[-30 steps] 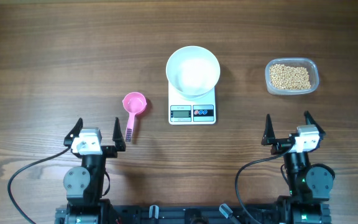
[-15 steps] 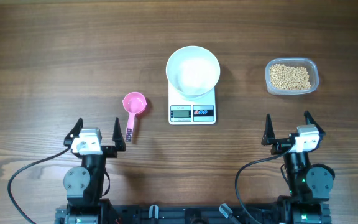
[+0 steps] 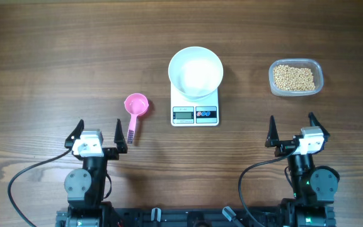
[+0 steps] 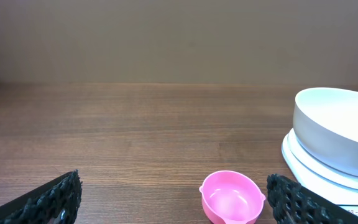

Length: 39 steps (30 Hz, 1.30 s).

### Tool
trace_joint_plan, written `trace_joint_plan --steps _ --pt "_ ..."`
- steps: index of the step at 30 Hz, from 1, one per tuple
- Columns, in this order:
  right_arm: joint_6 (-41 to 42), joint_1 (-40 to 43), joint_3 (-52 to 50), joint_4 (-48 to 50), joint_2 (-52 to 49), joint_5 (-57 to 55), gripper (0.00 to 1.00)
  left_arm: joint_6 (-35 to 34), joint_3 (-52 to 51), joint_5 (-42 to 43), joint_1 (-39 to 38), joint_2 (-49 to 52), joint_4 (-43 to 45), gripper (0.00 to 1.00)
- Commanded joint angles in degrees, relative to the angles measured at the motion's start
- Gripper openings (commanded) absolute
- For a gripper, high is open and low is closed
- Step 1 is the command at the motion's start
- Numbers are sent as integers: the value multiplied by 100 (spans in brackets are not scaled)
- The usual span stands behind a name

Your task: Scoop item into bowl and weigh 150g on scale

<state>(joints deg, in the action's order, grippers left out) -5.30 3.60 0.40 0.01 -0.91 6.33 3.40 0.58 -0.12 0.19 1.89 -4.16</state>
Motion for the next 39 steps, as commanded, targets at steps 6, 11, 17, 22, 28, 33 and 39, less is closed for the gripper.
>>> trace_joint_plan --steps 6,11,17,22,28,33,39 --pt "-70 -26 -11 26 -15 -81 100 -796 -24 1650 28 11 160 100" --pt "-70 -26 -11 26 -15 -81 100 -2341 -24 3803 31 11 439 100" --pt "-70 -26 -11 28 -15 -81 100 -3705 70 3805 31 11 2796 100" --pt "-70 -26 -11 26 -15 -81 100 -3534 1102 3755 57 66 2308 100" --pt "-70 -26 -11 26 -15 -81 100 -2579 3895 2946 245 1071 -2118 100" --pt "-70 -26 -11 26 -15 -81 100 -1932 5945 2020 251 2776 -5864 100" --pt "-70 -26 -11 26 -15 -81 100 -2035 6369 2441 251 4175 -6649 100"
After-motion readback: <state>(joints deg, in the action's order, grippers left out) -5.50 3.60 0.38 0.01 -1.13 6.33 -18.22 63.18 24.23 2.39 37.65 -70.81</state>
